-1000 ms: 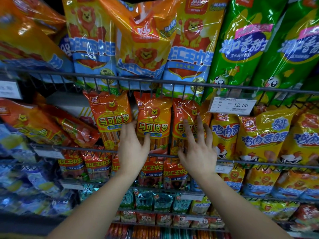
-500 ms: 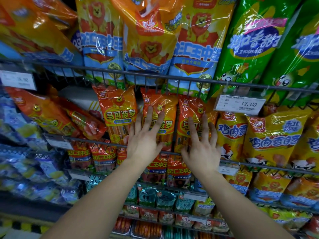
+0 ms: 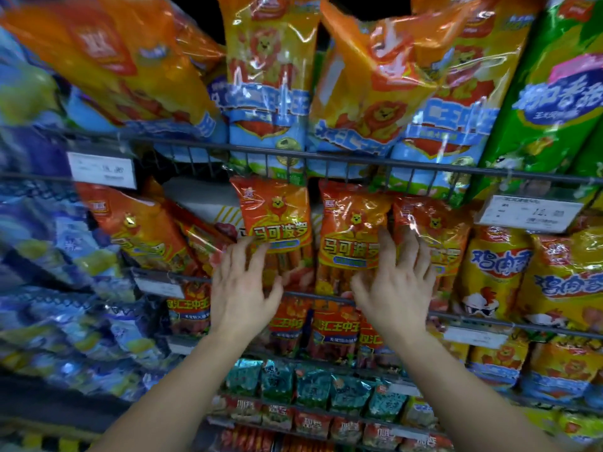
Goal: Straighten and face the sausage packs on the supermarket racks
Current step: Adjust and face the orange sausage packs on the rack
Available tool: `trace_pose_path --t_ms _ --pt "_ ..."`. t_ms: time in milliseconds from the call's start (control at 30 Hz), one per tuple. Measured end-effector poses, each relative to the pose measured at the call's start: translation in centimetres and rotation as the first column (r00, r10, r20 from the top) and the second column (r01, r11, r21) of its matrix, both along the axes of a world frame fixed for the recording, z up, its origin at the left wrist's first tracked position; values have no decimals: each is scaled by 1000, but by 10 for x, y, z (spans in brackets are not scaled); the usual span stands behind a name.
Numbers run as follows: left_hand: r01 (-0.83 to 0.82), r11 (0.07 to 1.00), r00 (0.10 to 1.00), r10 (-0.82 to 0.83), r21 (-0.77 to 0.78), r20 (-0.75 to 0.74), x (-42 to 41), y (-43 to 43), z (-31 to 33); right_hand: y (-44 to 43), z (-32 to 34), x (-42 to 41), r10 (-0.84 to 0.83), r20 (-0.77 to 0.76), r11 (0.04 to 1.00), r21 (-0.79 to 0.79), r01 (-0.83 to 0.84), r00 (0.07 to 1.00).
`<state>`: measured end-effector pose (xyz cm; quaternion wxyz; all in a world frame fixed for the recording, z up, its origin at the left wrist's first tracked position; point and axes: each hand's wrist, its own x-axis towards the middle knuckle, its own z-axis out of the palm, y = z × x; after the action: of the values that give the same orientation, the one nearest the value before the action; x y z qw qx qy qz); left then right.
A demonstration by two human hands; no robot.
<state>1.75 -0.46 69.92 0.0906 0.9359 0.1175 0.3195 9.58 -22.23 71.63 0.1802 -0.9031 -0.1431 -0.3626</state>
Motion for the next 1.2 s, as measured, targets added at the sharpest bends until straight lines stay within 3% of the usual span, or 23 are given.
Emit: trace_pose_path --t_ms 133,333,433,533,633,733,900,1200 --pt "10 1000 999 -11 28 40 -14 53 -3 63 6 -10 188 36 981 46 -189 982" --pt "3 1000 992 -6 18 126 -33 112 -7 138 9 -21 237 33 971 -8 -237 971" --pt "21 996 978 -38 84 206 -40 129 -6 164 12 -22 155 -32 987 -28 -156 987" --pt "-11 1000 954 4 23 298 -45 146 -6 178 11 -17 66 -118 997 -43 -71 991" --pt "-73 989 959 105 -126 265 -45 164 -5 181 7 -11 42 -80 986 -157 -54 996" --pt "-77 982 961 118 -170 250 -40 167 -2 183 10 -9 33 -60 981 -187 -44 998" --pt "-67 972 954 128 -223 271 -32 166 2 188 13 -6 88 -8 916 -394 -84 996" --pt "-39 986 955 85 -163 285 -25 178 3 178 16 -1 -149 -100 953 -279 116 984"
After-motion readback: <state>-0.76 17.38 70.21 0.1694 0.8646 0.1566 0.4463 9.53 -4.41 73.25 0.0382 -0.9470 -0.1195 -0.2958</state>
